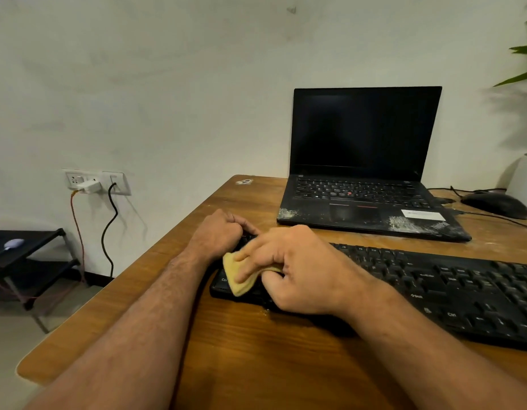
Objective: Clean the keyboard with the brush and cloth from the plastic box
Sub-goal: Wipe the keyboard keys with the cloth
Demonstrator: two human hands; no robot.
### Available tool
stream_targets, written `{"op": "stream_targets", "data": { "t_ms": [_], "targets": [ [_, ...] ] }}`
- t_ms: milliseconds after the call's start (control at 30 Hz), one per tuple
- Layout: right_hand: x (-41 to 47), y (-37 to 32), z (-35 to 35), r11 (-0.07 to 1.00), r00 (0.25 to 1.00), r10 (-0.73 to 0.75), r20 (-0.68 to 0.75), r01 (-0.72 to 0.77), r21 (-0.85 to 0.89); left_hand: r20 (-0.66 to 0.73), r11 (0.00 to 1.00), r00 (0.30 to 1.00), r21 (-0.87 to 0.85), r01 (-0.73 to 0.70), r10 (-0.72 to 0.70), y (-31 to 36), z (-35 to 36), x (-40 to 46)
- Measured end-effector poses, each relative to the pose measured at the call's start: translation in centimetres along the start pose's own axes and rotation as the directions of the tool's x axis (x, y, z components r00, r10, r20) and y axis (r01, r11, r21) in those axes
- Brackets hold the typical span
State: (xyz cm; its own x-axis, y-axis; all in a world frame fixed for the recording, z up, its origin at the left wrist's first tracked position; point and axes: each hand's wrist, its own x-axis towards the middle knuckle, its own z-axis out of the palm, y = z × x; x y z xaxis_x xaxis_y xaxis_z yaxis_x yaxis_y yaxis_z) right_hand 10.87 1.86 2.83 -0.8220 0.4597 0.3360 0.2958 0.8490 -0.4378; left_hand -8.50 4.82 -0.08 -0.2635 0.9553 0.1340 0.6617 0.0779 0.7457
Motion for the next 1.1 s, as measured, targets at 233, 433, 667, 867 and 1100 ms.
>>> {"op": "stream_targets", "data": {
  "t_ms": [233, 433, 667, 867, 1100],
  "targets": [
    [0.0, 1.2, -1.3, 0.987, 0.996, 0.086, 0.018, -0.082, -0.138, -0.011, 1.000, 1.000, -0.011, 0.000, 0.000, 0.3, 0.1, -0.3],
    [0.8, 2.1, -0.4, 0.967, 0.986, 0.156, 0.055, -0.141, -0.213, -0.018, 1.000, 1.000, 0.011, 0.001, -0.001, 0.3, 0.1, -0.3],
    [1.5, 3.0, -0.4, 0.944, 0.976, 0.212, -0.047, -0.217, -0.249, -0.013, 1.000, 1.000, 0.030, -0.002, 0.003, 0.2, 0.2, -0.1],
    [2.2, 3.7, -0.3, 0.884, 0.919, 0.347, -0.187, -0.388, -0.263, 0.002, 1.000, 1.000, -0.005, 0.027, -0.027, 0.1, 0.2, -0.2],
    [1.8, 4.2, -0.3, 0.906, 0.953, 0.287, -0.095, -0.302, -0.297, 0.002, 0.999, 0.999, 0.002, 0.039, -0.039, 0.2, 0.2, -0.1]
  ]
}}
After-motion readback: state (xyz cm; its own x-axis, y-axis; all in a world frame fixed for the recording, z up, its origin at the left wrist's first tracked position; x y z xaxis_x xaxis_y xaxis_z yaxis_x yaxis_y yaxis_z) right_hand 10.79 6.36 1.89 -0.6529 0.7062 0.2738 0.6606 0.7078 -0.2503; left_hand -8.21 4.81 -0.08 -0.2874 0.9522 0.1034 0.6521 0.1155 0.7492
